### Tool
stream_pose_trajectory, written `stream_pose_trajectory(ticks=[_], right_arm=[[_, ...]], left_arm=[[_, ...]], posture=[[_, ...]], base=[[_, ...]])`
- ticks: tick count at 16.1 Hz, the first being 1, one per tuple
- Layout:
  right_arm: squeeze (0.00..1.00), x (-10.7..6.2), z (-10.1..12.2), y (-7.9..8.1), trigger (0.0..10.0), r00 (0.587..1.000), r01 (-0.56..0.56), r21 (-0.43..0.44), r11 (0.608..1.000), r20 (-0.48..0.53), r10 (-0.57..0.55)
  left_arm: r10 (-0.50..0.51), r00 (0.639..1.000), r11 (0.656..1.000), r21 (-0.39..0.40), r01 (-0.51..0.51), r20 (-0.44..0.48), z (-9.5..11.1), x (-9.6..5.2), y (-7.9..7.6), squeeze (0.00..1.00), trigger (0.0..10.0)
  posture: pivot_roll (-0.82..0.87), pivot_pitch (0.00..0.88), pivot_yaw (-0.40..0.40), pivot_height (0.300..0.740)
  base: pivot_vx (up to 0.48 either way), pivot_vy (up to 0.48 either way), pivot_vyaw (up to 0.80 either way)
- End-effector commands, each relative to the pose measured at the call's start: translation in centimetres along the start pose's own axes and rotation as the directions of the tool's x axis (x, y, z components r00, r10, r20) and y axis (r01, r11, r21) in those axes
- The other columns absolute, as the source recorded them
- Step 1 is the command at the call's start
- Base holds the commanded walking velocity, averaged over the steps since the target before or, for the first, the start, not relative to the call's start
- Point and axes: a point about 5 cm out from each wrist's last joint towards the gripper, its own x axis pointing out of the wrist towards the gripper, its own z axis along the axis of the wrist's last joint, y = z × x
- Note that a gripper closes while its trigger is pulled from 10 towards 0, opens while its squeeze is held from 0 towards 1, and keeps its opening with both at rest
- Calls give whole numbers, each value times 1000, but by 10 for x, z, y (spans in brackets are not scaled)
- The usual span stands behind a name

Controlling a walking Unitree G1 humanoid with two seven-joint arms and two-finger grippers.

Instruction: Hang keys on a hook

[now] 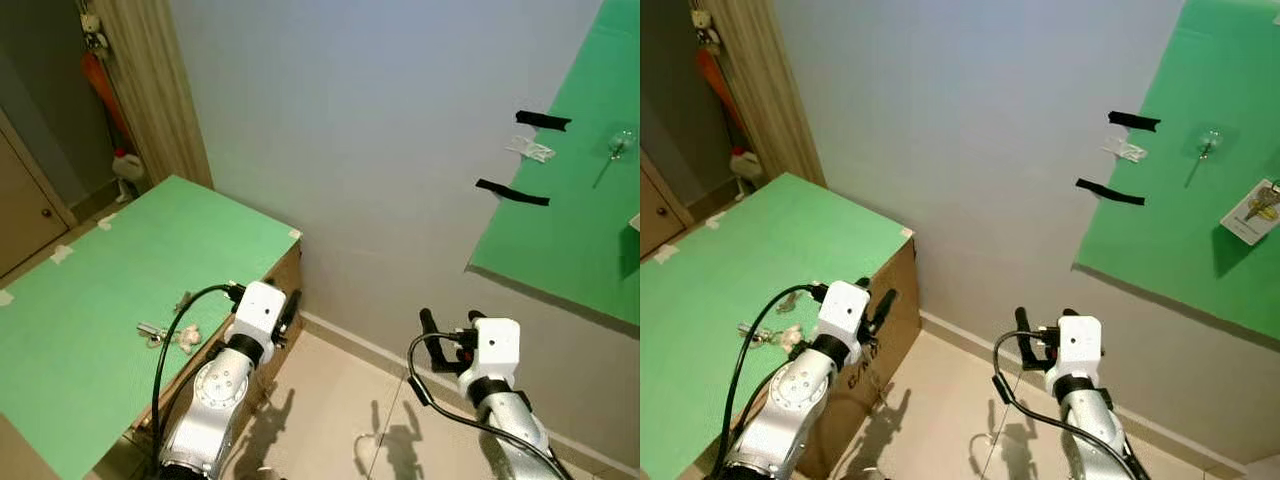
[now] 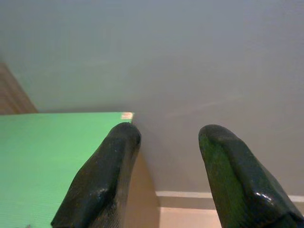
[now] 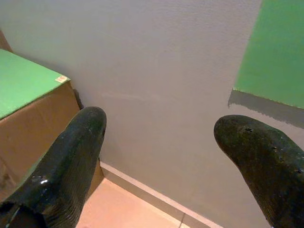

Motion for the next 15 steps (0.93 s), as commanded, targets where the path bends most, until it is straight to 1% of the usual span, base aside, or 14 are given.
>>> stream_pose_trajectory(ticks=[1,4,5,8,10,12,13,15], right_arm=[[0,2,2,-3,10000,1000,-1,-8,1000,6,1],[0,4,4,-1,10000,1000,-20,-17,1000,12,20],[0,6,6,-1,10000,999,-32,-21,999,16,33],[0,8,7,-3,10000,999,-43,-31,999,14,44],[0,10,7,-3,10000,998,-63,-39,997,5,63],[0,14,7,0,10000,996,-85,-46,995,1,85],[0,15,8,2,10000,996,-94,-46,994,1,95],[0,17,8,3,10000,994,-109,-43,993,0,109]], left_arm=[[-1,1000,1000,-1,1,15,6,2,-3,0,10000],[9,1000,1000,-10,-9,12,7,4,-4,0,10000],[3,1000,1000,-20,-3,12,8,5,-6,0,10000],[25,999,1000,-15,-25,23,9,5,-4,0,10000],[41,998,998,-50,-39,37,11,5,-3,0,10000],[48,998,999,-28,-47,30,10,4,-2,0,10000],[48,999,998,-43,-47,25,8,4,-2,0,10000],[44,999,999,-32,-43,22,8,5,-3,0,10000]], posture=[[-129,0,-6,740],[-128,0,-8,740],[-129,0,-12,740],[-121,0,-19,740],[-110,0,-27,740],[-100,0,-33,740],[-97,0,-34,740],[-93,0,-36,740]], base=[[0,0,494],[0,-480,494],[0,-472,494],[0,-470,492],[0,-469,491],[0,-418,494],[0,0,494],[0,0,494]])
